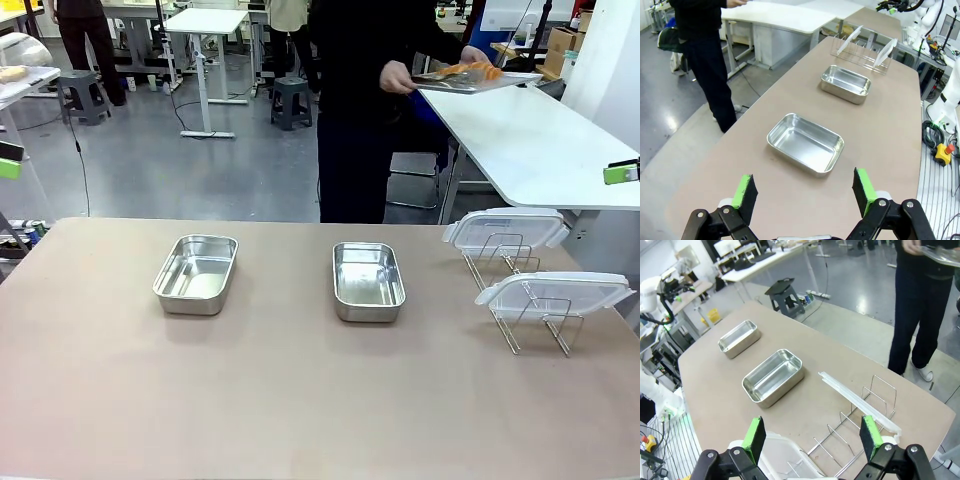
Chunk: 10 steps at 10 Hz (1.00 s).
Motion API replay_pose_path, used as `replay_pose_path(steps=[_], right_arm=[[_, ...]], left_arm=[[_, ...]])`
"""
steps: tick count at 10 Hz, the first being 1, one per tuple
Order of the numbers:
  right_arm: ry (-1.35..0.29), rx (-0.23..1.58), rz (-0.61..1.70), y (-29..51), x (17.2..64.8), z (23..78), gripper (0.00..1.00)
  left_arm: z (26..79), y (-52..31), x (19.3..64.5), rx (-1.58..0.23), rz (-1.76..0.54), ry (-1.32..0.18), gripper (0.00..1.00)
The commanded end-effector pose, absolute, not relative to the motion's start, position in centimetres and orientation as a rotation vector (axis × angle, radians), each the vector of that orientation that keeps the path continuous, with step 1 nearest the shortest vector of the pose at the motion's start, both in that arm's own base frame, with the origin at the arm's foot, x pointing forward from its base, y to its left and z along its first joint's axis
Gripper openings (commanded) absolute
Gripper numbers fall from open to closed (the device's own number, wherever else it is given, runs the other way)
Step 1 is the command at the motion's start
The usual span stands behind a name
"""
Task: Place the bread in airtight containers.
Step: Lift both Airtight Container.
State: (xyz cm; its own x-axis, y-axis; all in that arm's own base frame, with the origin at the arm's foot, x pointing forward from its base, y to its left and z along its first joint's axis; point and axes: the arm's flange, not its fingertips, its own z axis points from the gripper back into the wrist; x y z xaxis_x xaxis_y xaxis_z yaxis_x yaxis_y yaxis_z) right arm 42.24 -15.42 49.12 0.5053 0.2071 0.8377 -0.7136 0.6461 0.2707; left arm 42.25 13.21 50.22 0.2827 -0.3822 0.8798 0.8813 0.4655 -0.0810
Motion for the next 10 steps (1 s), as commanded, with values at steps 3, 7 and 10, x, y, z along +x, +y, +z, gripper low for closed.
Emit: replay_pose_path(steps=[3,7,10], right_arm=[[-0.900,0.672,0.606,-15.29,42.56,49.23,1.00],[-0.900,0.672,0.606,-15.29,42.56,49.23,1.00],[-0.900,0.672,0.606,-15.29,42.56,49.23,1.00]], left_arm=[[50.41,13.20,42.37,-0.661,-0.933,-0.955,1.00],[50.41,13.20,42.37,-0.661,-0.933,-0.955,1.00],[50.41,13.20,42.37,-0.661,-0.933,-0.955,1.00]])
